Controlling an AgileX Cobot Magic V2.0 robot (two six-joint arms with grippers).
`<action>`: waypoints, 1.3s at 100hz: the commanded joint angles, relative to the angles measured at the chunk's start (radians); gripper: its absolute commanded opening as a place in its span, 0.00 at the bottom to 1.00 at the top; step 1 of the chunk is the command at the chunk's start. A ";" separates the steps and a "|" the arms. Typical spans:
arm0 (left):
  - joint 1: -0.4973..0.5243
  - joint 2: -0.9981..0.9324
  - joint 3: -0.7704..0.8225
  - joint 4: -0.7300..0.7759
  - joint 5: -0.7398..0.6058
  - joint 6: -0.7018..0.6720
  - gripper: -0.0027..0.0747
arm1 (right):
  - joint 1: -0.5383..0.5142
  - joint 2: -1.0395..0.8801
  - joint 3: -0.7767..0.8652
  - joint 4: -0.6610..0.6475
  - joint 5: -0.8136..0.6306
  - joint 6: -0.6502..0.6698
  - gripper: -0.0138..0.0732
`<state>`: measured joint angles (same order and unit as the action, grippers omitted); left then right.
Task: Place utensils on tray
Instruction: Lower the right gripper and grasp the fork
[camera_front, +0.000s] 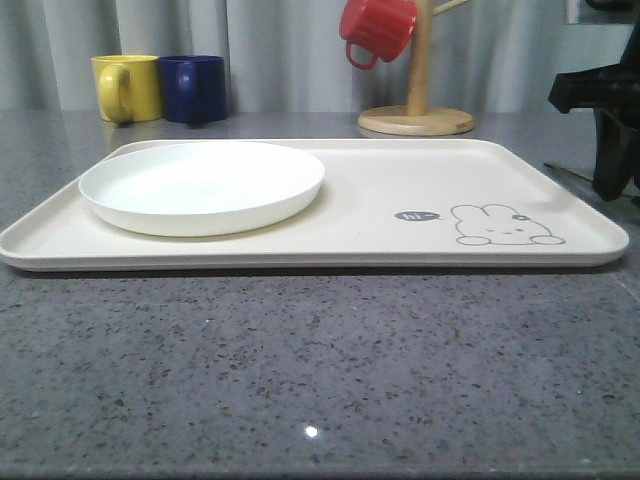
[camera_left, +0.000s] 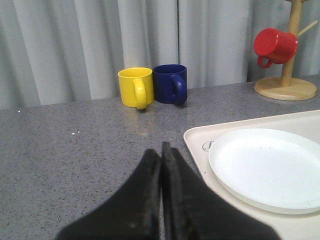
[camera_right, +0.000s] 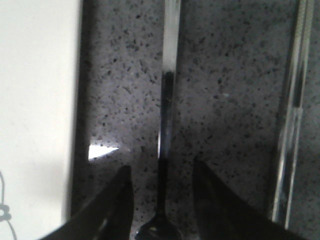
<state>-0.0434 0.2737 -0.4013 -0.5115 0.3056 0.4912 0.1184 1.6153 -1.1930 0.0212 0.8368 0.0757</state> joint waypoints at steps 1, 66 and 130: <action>0.000 0.007 -0.028 -0.012 -0.077 0.002 0.01 | 0.000 -0.031 -0.035 0.002 -0.033 -0.010 0.51; 0.000 0.007 -0.028 -0.012 -0.077 0.002 0.01 | 0.000 0.005 -0.035 0.002 -0.024 -0.010 0.16; 0.000 0.007 -0.028 -0.012 -0.077 0.002 0.01 | 0.137 -0.106 -0.156 0.024 0.055 0.174 0.09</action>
<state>-0.0434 0.2737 -0.4013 -0.5115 0.3056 0.4912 0.2057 1.5547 -1.3069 0.0387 0.9199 0.2049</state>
